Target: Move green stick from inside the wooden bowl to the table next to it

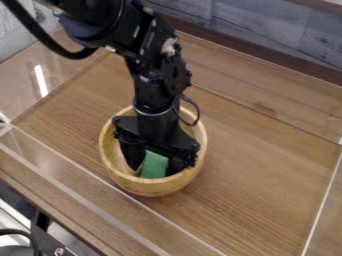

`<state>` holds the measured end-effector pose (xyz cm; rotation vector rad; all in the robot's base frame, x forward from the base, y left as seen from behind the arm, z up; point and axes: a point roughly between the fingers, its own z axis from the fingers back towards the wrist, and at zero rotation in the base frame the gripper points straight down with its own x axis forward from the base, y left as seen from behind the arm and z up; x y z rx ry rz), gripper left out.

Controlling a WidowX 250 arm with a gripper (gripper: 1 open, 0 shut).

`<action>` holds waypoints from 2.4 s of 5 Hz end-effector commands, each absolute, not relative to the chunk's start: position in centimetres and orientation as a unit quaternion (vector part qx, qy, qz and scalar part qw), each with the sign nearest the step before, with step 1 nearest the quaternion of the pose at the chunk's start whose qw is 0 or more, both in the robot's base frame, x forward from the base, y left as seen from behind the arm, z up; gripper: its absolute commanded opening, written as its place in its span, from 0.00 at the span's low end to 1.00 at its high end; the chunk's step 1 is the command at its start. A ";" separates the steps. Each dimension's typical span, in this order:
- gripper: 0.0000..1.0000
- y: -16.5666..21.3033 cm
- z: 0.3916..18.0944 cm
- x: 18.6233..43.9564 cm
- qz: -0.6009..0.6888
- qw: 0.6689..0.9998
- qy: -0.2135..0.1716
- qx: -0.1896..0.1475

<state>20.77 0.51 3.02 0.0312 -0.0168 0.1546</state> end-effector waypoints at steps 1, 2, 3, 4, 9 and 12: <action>1.00 0.4 3.1 21.2 0.078 0.997 -0.020 0.018; 0.00 0.4 2.9 21.3 0.081 0.996 -0.020 0.019; 0.00 0.5 3.5 21.4 0.084 0.996 -0.018 0.014; 0.00 0.5 4.0 21.5 0.087 0.996 -0.016 0.009; 0.00 0.8 8.3 22.6 0.106 0.994 -0.024 -0.025; 0.00 -1.8 10.7 24.3 0.105 0.992 -0.035 -0.055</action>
